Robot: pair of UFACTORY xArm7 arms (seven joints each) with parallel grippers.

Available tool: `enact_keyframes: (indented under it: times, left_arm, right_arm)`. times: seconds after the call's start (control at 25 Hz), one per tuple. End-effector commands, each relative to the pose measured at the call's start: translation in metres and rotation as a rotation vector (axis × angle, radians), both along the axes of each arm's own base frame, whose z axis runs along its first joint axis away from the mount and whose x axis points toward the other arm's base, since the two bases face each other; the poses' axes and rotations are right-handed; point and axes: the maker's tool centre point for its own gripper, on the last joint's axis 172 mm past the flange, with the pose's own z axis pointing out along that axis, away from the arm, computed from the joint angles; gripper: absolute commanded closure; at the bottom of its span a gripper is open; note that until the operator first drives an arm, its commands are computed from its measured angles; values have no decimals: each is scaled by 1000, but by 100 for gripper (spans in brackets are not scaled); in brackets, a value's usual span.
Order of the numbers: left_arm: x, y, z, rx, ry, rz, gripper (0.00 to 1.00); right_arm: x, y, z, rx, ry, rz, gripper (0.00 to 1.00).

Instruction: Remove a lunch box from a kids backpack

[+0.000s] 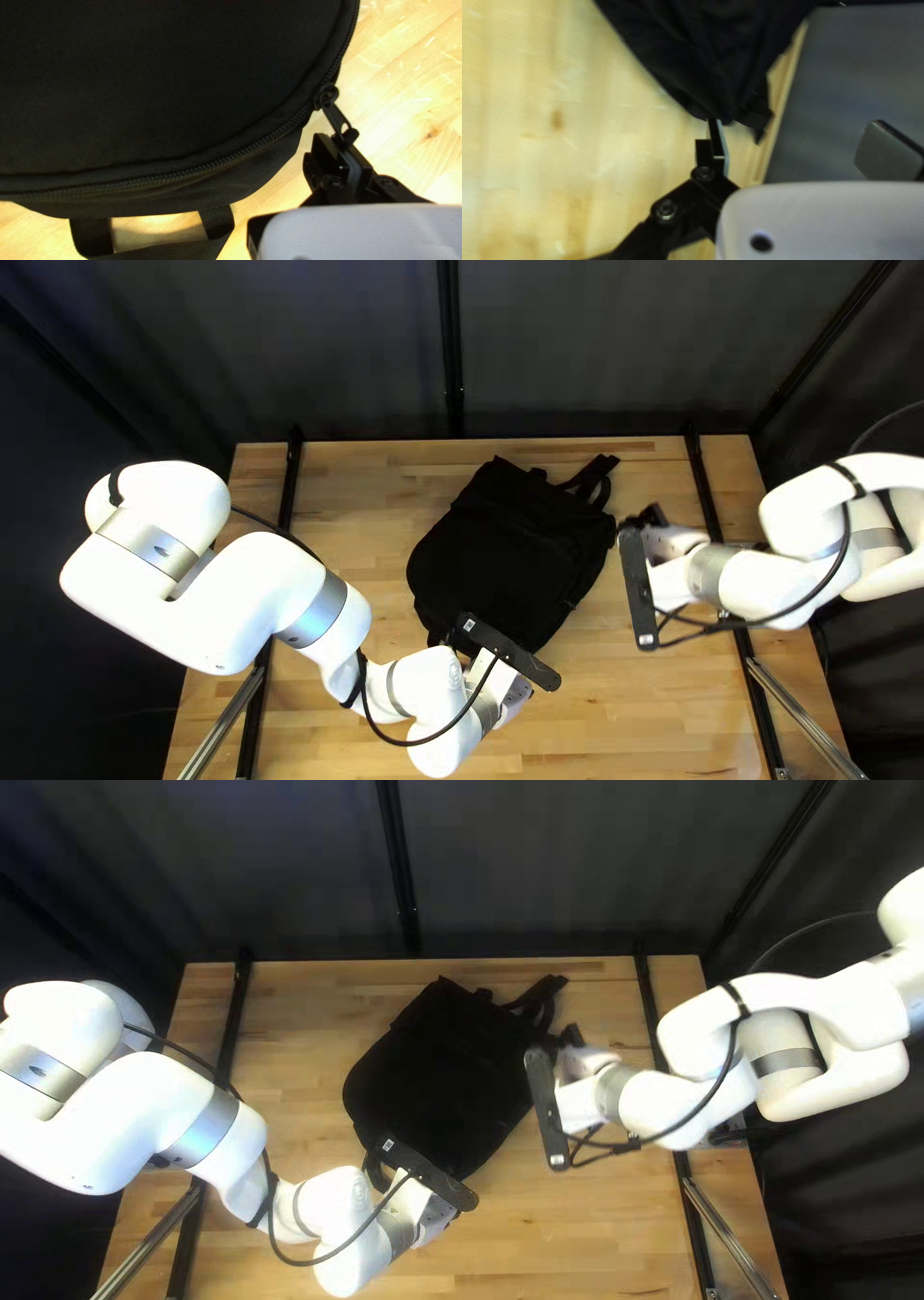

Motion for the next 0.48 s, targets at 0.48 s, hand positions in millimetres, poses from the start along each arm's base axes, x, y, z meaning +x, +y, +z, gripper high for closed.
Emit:
enact_keyframes:
  times: [0.48]
  left_arm:
    - [-1, -2, 1, 3, -17, -3, 100]
  right_arm:
    - [44, 28, -47, -47, -58, 229, 0]
